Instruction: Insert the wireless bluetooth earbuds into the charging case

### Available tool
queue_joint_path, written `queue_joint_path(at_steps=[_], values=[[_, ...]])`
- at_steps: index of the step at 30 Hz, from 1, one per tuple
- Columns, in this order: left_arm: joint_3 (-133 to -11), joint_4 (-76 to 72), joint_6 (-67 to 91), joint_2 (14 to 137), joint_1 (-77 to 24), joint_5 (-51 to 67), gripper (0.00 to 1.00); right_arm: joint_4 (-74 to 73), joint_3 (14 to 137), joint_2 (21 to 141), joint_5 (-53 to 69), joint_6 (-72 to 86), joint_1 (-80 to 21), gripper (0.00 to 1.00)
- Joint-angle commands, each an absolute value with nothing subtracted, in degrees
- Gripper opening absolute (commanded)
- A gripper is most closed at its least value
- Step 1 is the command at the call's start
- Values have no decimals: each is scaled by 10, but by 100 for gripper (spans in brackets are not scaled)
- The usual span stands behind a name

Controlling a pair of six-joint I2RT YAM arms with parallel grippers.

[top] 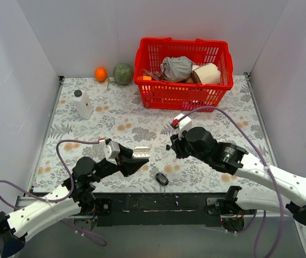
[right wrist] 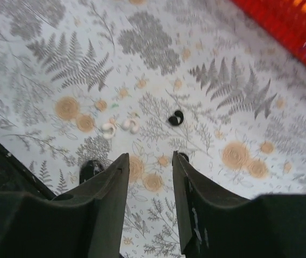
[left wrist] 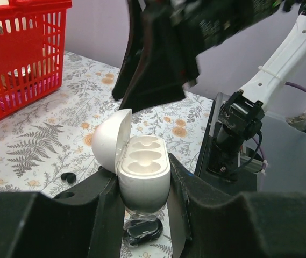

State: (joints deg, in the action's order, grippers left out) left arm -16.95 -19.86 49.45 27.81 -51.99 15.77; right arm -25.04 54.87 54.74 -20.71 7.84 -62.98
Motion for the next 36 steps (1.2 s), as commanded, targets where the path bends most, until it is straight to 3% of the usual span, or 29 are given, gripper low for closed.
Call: queue_joint_path(at_steps=[1, 5, 14, 22, 36], values=[[-146, -215, 528, 257, -519, 148, 0, -217, 477, 577, -154, 184, -568, 43], [-148, -221, 551, 260, -519, 136, 0, -155, 440, 636, -54, 206, -524, 39], [-155, -202, 570, 228, -520, 98, 0, -90, 473, 793, 13, 196, -526, 43], [-159, -145, 570, 179, -520, 83, 0, -69, 510, 862, 37, 180, -545, 48], [-168, -109, 563, 155, -520, 72, 0, -66, 532, 930, 11, 200, -552, 43]])
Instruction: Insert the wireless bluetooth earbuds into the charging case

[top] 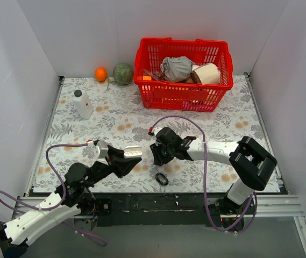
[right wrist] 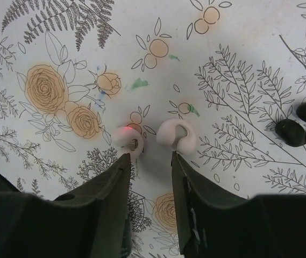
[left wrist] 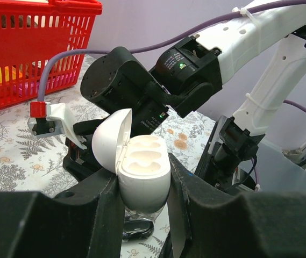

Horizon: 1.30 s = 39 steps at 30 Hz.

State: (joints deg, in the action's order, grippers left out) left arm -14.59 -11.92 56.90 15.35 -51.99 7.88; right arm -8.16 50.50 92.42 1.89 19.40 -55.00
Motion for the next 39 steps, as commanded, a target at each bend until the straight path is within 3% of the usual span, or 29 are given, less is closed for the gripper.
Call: queue_joint_path(at_steps=[1, 26, 30, 33, 34, 35, 39], values=[[-168, -110, 563, 155, -520, 72, 0, -66, 533, 931, 12, 199, -552, 43], [-169, -111, 565, 170, -520, 77, 0, -63, 530, 975, 20, 210, -577, 40], [-169, -111, 566, 171, -520, 78, 0, -60, 527, 974, 19, 213, -577, 32], [-169, -111, 568, 171, -520, 81, 0, -58, 526, 970, 18, 214, -577, 17], [-168, -111, 569, 171, -520, 81, 0, -58, 526, 967, 17, 213, -577, 6], [-169, -111, 569, 172, -520, 81, 0, -59, 526, 964, 17, 213, -577, 1], [-167, -111, 571, 167, -520, 78, 0, -69, 528, 925, 8, 208, -577, 1]])
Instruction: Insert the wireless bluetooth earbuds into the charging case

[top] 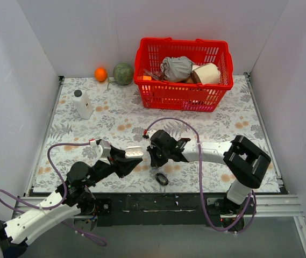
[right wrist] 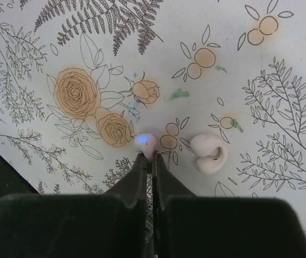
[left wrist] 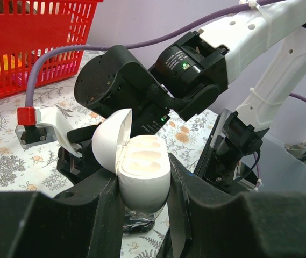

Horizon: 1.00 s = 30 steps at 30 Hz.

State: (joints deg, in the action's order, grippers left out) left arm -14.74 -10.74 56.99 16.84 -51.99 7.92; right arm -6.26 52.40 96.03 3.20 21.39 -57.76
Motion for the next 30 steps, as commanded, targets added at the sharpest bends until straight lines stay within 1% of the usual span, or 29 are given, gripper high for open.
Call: queue_joint_path(at_steps=[1, 3, 4, 5, 7, 8, 9, 13, 15, 18, 22, 27, 30], values=[[-168, -111, 572, 165, -520, 76, 0, -84, 530, 893, 4, 197, -577, 1], [-169, -111, 570, 163, -520, 76, 0, -112, 537, 854, -19, 181, -577, 1], [-170, -112, 570, 163, -520, 76, 0, -129, 554, 813, -26, 168, -577, 1], [-174, -112, 563, 163, -520, 70, 0, -171, 564, 794, -48, 144, -577, 1], [-178, -110, 553, 168, -520, 42, 0, -205, 590, 739, -65, 111, -577, 1], [-179, -113, 535, 170, -520, 38, 0, -252, 621, 722, -82, 82, -577, 1], [-178, -126, 527, 171, -520, 32, 0, -269, 636, 707, -86, 69, -577, 1], [-185, -165, 476, 212, -519, 46, 0, -317, 691, 621, -56, 8, -577, 1], [-197, -189, 456, 230, -519, 64, 0, -337, 712, 600, -5, -26, -577, 1], [-214, -214, 453, 276, -519, 123, 0, -367, 739, 574, 42, -56, -578, 1], [-246, -243, 485, 329, -505, 221, 0, -381, 742, 530, 91, -83, -581, 1], [-262, -313, 548, 415, -438, 386, 0, -388, 737, 517, 133, -92, -581, 1], [-272, -329, 556, 439, -425, 426, 0, -364, 721, 505, 155, -83, -582, 1]])
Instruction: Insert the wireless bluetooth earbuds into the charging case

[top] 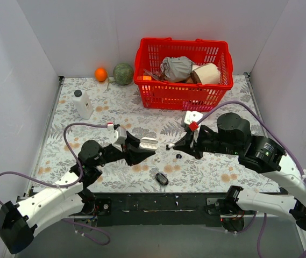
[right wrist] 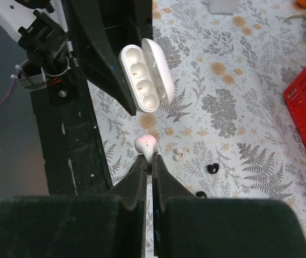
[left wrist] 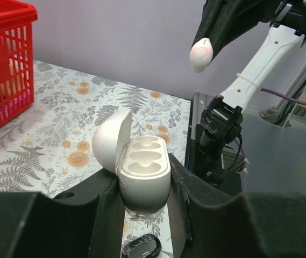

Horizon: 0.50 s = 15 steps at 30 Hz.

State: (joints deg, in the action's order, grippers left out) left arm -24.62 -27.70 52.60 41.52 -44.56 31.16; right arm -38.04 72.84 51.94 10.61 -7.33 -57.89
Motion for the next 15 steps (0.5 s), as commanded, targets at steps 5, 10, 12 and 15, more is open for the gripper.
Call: queue_joint_path(at_steps=[5, 10, 12, 15], values=[[-292, -331, 546, 480, -424, 475, 0, -319, 707, 507, 227, -66, -582, 1], [-308, -345, 564, 507, -422, 520, 0, -319, 717, 529, 247, -80, -583, 1], [-311, -349, 570, 515, -422, 526, 0, -330, 724, 533, 253, -92, -583, 1], [-315, -352, 575, 519, -422, 537, 0, -344, 730, 543, 272, -105, -583, 1]])
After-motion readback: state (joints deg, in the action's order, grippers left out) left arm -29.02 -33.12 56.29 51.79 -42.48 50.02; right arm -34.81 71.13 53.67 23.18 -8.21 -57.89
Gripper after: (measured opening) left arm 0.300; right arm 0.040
